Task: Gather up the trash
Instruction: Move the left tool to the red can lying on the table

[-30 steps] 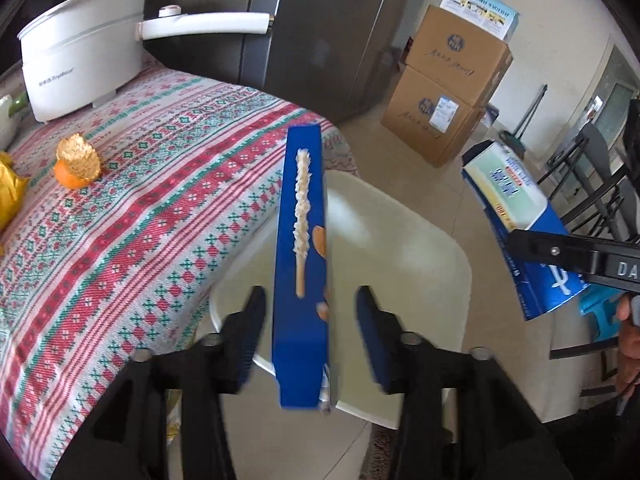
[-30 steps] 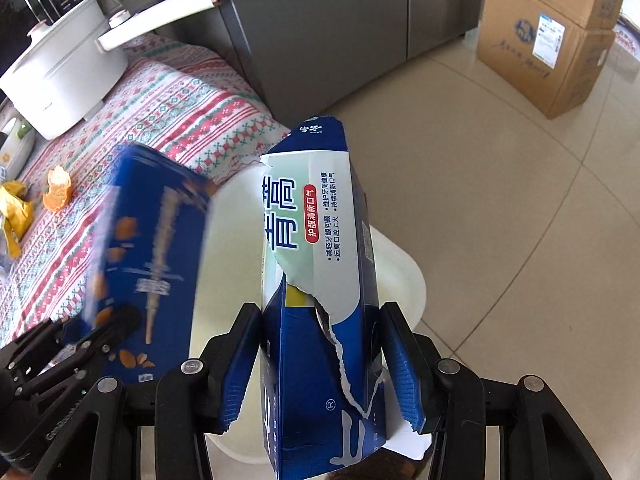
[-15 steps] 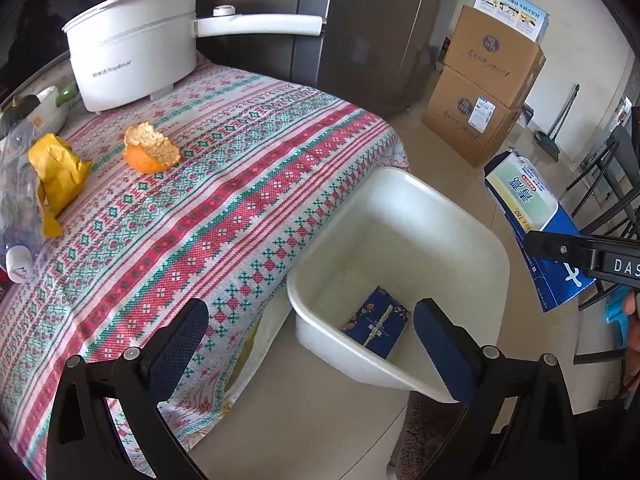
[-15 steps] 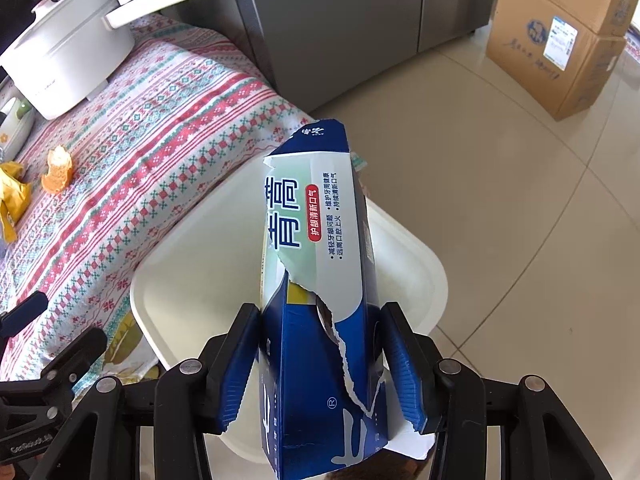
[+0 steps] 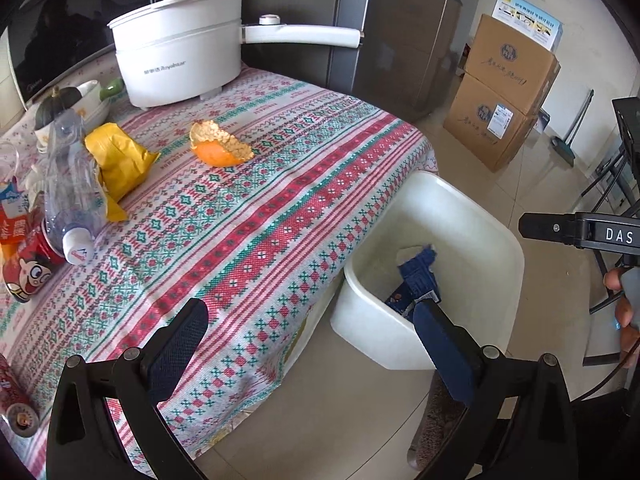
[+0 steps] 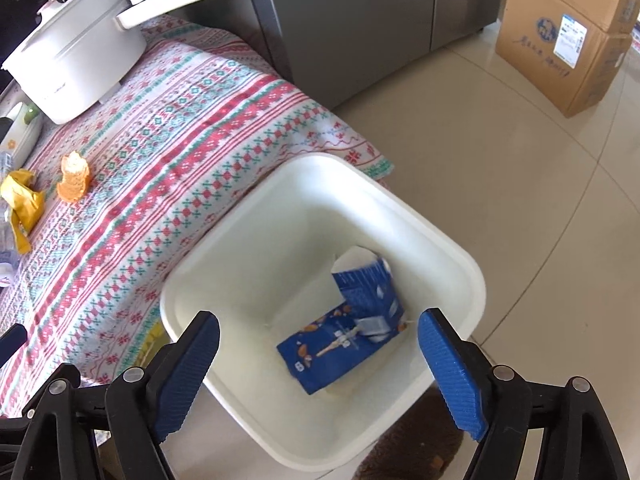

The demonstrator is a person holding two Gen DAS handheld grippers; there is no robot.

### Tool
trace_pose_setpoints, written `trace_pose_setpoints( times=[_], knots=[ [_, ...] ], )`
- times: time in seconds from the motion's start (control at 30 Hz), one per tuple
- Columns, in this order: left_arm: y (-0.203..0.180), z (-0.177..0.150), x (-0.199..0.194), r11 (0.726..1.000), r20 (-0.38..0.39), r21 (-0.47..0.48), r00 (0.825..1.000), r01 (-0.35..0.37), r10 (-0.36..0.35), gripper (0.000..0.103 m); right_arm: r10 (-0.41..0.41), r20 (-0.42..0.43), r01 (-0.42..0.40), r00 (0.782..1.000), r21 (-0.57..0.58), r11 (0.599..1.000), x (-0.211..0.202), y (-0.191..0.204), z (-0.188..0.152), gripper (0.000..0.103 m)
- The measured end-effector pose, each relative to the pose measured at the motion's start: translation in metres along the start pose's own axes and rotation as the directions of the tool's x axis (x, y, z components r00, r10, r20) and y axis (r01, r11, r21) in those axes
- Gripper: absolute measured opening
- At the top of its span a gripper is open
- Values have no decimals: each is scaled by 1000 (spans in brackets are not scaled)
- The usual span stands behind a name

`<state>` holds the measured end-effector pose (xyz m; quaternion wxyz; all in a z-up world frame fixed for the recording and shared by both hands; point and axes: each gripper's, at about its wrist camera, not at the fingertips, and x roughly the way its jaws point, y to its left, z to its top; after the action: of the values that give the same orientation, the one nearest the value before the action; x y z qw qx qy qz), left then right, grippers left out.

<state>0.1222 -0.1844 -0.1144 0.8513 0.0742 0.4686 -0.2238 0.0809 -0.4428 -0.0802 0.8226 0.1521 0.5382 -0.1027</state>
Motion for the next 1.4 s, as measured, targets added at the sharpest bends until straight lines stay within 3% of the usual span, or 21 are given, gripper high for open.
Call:
trace_pose_setpoints(
  times=[0.23, 0.5, 0.73, 0.97, 1.17, 1.4],
  knots=[
    [33, -7, -23, 998, 1, -28, 999, -49, 50, 103, 7, 7, -7, 1000, -61, 998, -2, 37, 4, 87],
    [107, -22, -51, 971, -44, -172, 986, -167, 162, 103, 77, 38, -70, 996, -152, 986, -12, 99, 8, 90],
    [162, -39, -82, 924, -53, -290, 968, -250, 246, 103, 124, 20, -116, 992, -234, 965, -9, 153, 0, 91],
    [213, -63, -99, 840, -111, -408, 933, -358, 343, 103, 147, 6, -140, 989, -262, 955, -6, 183, -4, 91],
    [250, -86, -98, 762, -180, -539, 933, -359, 312, 103, 167, -10, -164, 986, -271, 948, -4, 203, -7, 91],
    [273, -102, -90, 719, -213, -632, 957, -289, 197, 103, 197, -22, -195, 980, -288, 938, -3, 225, -13, 92]
  ],
)
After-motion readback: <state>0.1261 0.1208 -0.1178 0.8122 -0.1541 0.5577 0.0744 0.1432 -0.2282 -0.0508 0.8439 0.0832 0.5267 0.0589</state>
